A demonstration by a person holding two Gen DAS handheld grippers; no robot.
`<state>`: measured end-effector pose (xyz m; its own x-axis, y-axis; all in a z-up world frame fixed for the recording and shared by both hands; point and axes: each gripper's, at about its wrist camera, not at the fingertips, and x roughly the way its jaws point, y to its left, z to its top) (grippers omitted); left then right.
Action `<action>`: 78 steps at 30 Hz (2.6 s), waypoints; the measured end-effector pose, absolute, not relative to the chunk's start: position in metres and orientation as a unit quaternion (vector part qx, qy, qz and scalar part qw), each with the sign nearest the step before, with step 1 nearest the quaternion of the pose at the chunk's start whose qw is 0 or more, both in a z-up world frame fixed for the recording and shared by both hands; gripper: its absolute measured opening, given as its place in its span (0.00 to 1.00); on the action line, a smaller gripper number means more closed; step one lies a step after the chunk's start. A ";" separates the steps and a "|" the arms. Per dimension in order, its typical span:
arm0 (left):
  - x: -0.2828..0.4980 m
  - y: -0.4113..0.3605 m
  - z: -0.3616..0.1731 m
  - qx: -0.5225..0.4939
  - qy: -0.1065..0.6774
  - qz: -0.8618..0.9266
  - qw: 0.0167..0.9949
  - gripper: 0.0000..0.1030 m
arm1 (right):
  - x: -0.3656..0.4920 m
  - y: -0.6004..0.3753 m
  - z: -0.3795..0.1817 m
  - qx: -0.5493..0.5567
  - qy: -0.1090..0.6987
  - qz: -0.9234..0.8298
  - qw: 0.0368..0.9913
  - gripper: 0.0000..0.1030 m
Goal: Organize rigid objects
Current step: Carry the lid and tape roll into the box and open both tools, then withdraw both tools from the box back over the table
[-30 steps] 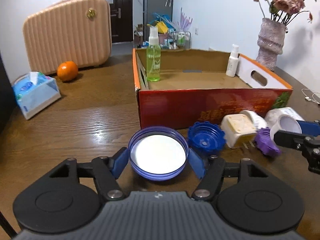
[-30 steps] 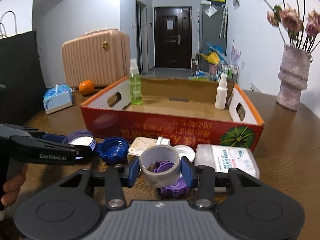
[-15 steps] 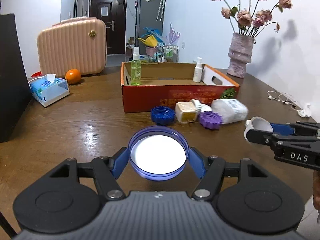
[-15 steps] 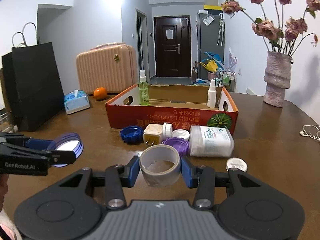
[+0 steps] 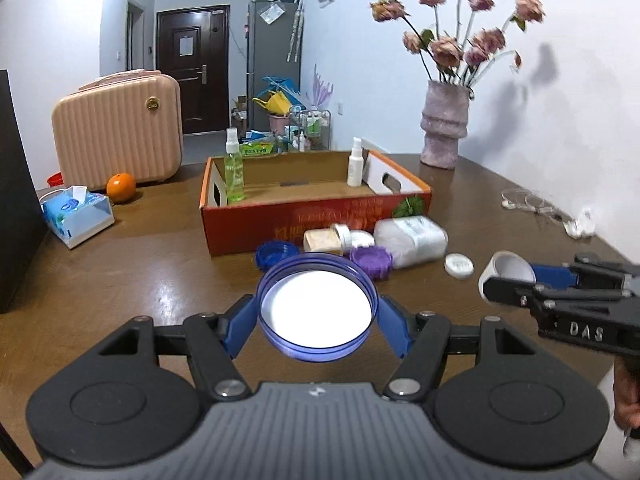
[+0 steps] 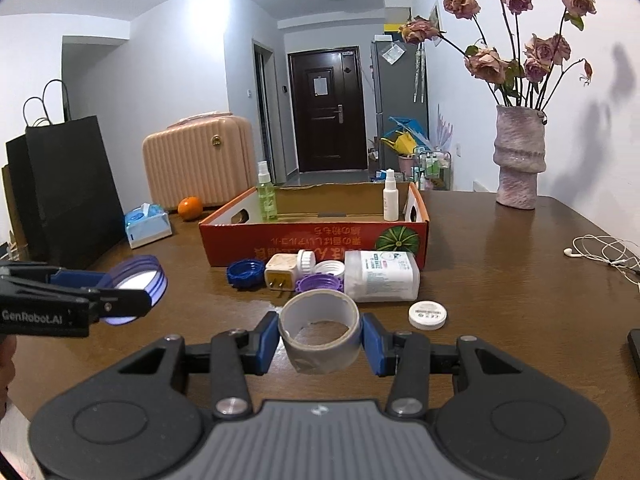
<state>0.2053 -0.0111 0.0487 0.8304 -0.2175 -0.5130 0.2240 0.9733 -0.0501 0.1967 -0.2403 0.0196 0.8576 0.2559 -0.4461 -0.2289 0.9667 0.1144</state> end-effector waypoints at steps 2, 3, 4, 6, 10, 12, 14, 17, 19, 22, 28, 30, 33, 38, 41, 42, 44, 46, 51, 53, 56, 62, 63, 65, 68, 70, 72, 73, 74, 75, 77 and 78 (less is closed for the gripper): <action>0.219 -0.009 0.053 -0.012 0.271 -0.115 0.956 0.65 | 0.207 -0.243 0.025 0.029 0.231 0.134 0.963 0.42; 0.228 -0.008 0.055 -0.021 0.274 -0.115 0.955 0.65 | 0.213 -0.244 0.028 0.028 0.226 0.137 0.964 0.42; 0.239 -0.008 0.057 -0.029 0.277 -0.116 0.954 0.65 | 0.220 -0.245 0.032 0.027 0.223 0.140 0.964 0.42; 0.262 -0.008 0.061 -0.034 0.278 -0.115 0.953 0.65 | 0.240 -0.249 0.039 0.027 0.219 0.146 0.964 0.42; 0.327 -0.013 0.069 -0.027 0.287 -0.106 0.952 0.65 | 0.296 -0.253 0.051 0.034 0.224 0.163 0.960 0.42; 0.366 -0.014 0.069 -0.033 0.297 -0.091 0.950 0.65 | 0.336 -0.256 0.055 0.057 0.238 0.168 0.955 0.42; 0.412 -0.016 0.067 -0.035 0.324 -0.095 0.941 0.65 | 0.380 -0.258 0.058 0.078 0.258 0.170 0.948 0.42; 0.477 -0.021 0.061 -0.036 0.355 -0.073 0.931 0.65 | 0.450 -0.251 0.054 0.083 0.295 0.166 0.937 0.42; 0.518 -0.025 0.054 -0.031 0.377 -0.064 0.923 0.65 | 0.496 -0.243 0.047 0.082 0.325 0.162 0.928 0.42; 0.575 -0.030 0.034 -0.014 0.409 -0.051 0.911 0.65 | 0.563 -0.231 0.035 0.080 0.362 0.146 0.917 0.42; 0.628 -0.030 0.003 -0.014 0.449 -0.029 0.893 0.67 | 0.653 -0.221 0.002 0.100 0.423 0.114 0.893 0.43; 0.632 -0.032 0.000 -0.003 0.448 -0.023 0.894 0.67 | 0.666 -0.217 -0.010 0.091 0.433 0.104 0.891 0.44; 0.635 -0.030 -0.003 -0.001 0.447 -0.034 0.894 0.72 | 0.674 -0.214 -0.021 0.089 0.448 0.098 0.884 0.51; 0.628 -0.028 -0.001 -0.005 0.444 -0.047 0.895 0.78 | 0.673 -0.215 -0.018 0.089 0.440 0.092 0.889 0.55; 0.622 -0.032 0.008 -0.006 0.441 -0.047 0.896 0.78 | 0.660 -0.218 -0.010 0.091 0.436 0.094 0.890 0.55; 0.614 -0.031 0.012 -0.004 0.437 -0.049 0.898 0.78 | 0.656 -0.220 -0.005 0.090 0.434 0.094 0.892 0.55; 0.600 -0.031 0.026 0.001 0.427 -0.053 0.903 0.79 | 0.644 -0.222 0.005 0.085 0.429 0.093 0.894 0.55; 0.581 -0.030 0.041 0.012 0.413 -0.059 0.909 0.80 | 0.631 -0.231 0.017 0.087 0.421 0.095 0.898 0.56; 0.528 -0.025 0.071 0.025 0.388 -0.056 0.920 0.81 | 0.578 -0.243 0.054 0.069 0.394 0.102 0.911 0.61; 0.505 -0.022 0.080 0.027 0.381 -0.052 0.923 0.81 | 0.555 -0.247 0.066 0.065 0.383 0.106 0.915 0.61; 0.465 -0.013 0.094 0.026 0.366 -0.043 0.929 0.82 | 0.515 -0.255 0.086 0.067 0.364 0.118 0.922 0.63; 0.387 0.008 0.113 0.025 0.328 -0.013 0.944 0.84 | 0.436 -0.267 0.114 0.045 0.323 0.133 0.936 0.71; 0.374 0.010 0.113 0.028 0.321 -0.007 0.947 0.84 | 0.422 -0.268 0.116 0.035 0.317 0.135 0.938 0.72; 0.345 0.013 0.113 0.029 0.305 0.002 0.952 0.84 | 0.398 -0.269 0.116 0.012 0.309 0.136 0.941 0.72; 0.303 0.017 0.108 0.026 0.281 0.004 0.959 0.84 | 0.356 -0.271 0.115 -0.006 0.286 0.132 0.949 0.73; 0.274 0.018 0.103 0.025 0.265 -0.005 0.964 0.86 | 0.325 -0.273 0.112 -0.007 0.265 0.133 0.955 0.75; 0.249 0.016 0.096 0.032 0.243 -0.016 0.969 0.90 | 0.295 -0.274 0.106 -0.002 0.249 0.138 0.959 0.82; 0.236 0.013 0.089 0.042 0.230 -0.014 0.972 0.91 | 0.278 -0.273 0.100 -0.003 0.239 0.146 0.960 0.85; 0.226 0.012 0.084 0.047 0.225 -0.008 0.973 0.91 | 0.266 -0.273 0.094 -0.004 0.234 0.153 0.960 0.86; 0.217 0.011 0.078 0.049 0.222 -0.002 0.974 0.91 | 0.254 -0.272 0.087 -0.005 0.232 0.157 0.960 0.86; 0.197 0.011 0.066 0.034 0.223 -0.001 0.974 0.90 | 0.232 -0.271 0.071 0.003 0.231 0.154 0.961 0.86; 0.188 0.011 0.060 0.025 0.227 -0.007 0.973 0.90 | 0.223 -0.271 0.064 0.006 0.232 0.151 0.961 0.86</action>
<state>0.1877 0.0112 0.0600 0.8965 -0.0011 -0.4430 0.0243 0.9986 0.0466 0.2229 -0.2706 0.0643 0.8468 0.2924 -0.4444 -0.2867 0.9545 0.0817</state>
